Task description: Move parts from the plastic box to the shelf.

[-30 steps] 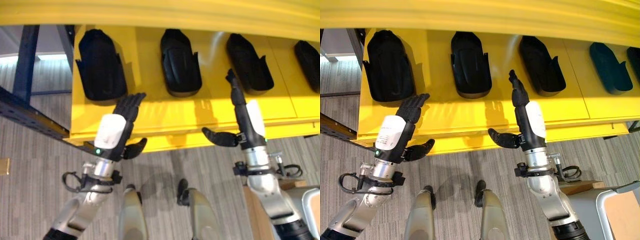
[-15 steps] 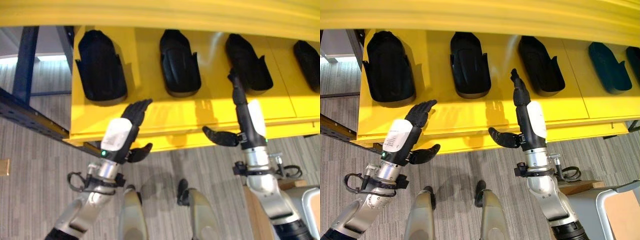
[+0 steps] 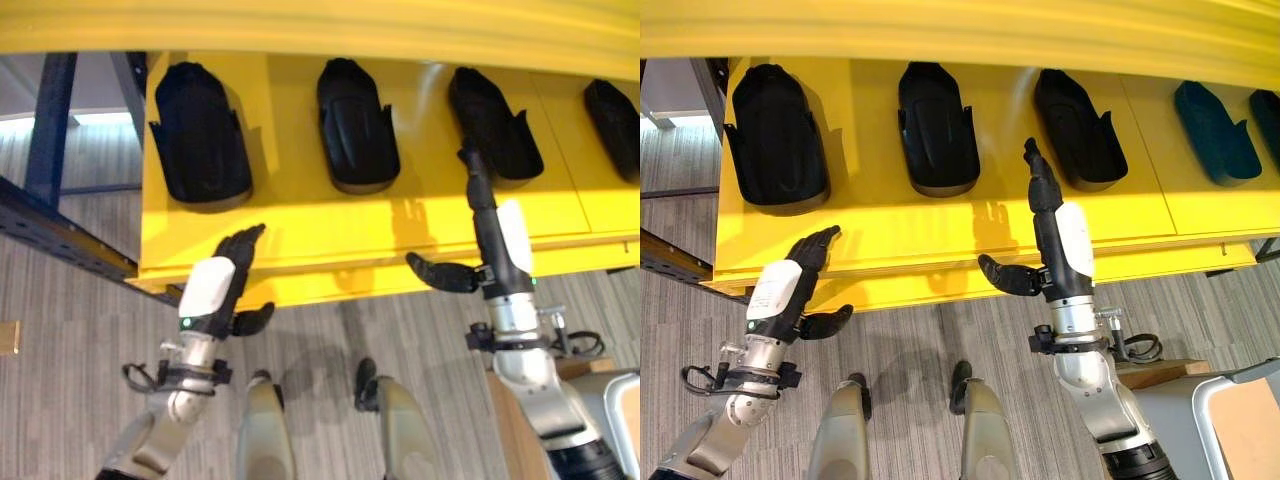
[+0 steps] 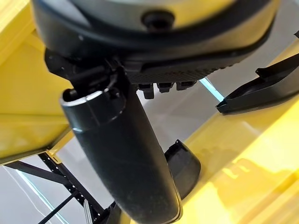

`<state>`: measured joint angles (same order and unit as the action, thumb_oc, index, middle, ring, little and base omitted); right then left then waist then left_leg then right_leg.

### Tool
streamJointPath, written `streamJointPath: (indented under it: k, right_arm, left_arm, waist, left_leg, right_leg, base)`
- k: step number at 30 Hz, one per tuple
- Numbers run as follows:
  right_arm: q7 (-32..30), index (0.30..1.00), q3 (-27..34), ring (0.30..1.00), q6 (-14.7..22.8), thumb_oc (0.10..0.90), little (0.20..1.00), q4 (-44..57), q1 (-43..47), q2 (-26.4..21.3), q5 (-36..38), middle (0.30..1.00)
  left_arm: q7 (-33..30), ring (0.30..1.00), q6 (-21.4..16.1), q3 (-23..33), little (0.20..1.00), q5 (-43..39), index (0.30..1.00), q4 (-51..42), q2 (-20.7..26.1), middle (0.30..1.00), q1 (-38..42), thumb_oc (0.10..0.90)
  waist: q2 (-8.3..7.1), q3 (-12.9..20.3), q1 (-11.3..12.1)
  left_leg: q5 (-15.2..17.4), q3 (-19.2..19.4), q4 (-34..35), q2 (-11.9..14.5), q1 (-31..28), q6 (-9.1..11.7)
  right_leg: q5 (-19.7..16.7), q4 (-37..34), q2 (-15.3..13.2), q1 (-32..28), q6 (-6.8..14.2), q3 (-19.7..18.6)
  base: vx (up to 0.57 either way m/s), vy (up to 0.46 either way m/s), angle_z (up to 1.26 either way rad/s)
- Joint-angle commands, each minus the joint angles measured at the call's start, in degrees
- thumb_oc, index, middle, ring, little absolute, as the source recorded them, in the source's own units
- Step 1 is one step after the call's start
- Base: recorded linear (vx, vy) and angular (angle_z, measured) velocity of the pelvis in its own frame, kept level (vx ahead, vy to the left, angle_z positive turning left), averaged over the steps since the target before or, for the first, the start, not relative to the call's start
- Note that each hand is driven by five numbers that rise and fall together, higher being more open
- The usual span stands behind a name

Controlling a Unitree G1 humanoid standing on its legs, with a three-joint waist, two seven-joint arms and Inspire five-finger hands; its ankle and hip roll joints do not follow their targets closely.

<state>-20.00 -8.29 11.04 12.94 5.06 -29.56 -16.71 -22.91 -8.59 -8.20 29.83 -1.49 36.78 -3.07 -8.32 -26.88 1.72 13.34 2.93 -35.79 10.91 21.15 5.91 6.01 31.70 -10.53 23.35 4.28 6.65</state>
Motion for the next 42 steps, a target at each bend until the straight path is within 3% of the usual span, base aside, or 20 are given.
streamJointPath:
  k: [1, 15, 42]
  right_arm:
    - [-2.9, 1.000, 3.8, 1.000, 3.3, 0.900, 1.000, 4.3, 4.8, -0.7, 2.1, 1.000]
    - [-2.0, 1.000, 3.4, 1.000, 2.9, 0.900, 1.000, 3.4, 5.8, -0.2, 2.7, 1.000]
    - [-1.3, 1.000, 3.5, 1.000, 2.9, 0.900, 1.000, 3.0, 5.3, -0.1, 3.2, 1.000]
  left_arm:
    - [-4.6, 1.000, -0.4, 1.9, 1.000, 0.1, 1.000, -5.3, -0.1, 1.000, 1.5, 0.900]
    - [-5.6, 1.000, 2.7, 1.7, 1.000, 0.0, 1.000, 2.3, -3.4, 1.000, 5.3, 0.900]
    - [-7.7, 1.000, 4.6, 4.8, 1.000, -0.4, 1.000, 5.8, -4.6, 1.000, 5.1, 0.900]
  waist:
    - [0.15, 3.3, -0.1]
    - [-0.26, 4.0, -0.6]
    - [-0.37, 4.2, -0.7]
  left_leg:
    - [-1.5, -0.4, 2.8, 1.2, -2.2, 0.4]
    - [-1.4, -0.6, 2.5, 1.4, -2.1, 0.8]
    - [-1.2, -0.4, 1.8, 1.6, -1.6, 0.7]
  right_leg:
    - [-4.3, -2.0, -3.0, -1.8, 2.4, -1.0]
    - [-3.5, -0.9, -2.6, -1.5, 1.9, -1.2]
    - [-3.6, -0.8, -2.6, -1.2, 1.9, -1.4]
  base:
    - [0.00, 0.000, 0.00]
    - [0.00, 0.000, 0.00]
    - [0.00, 0.000, -0.01]
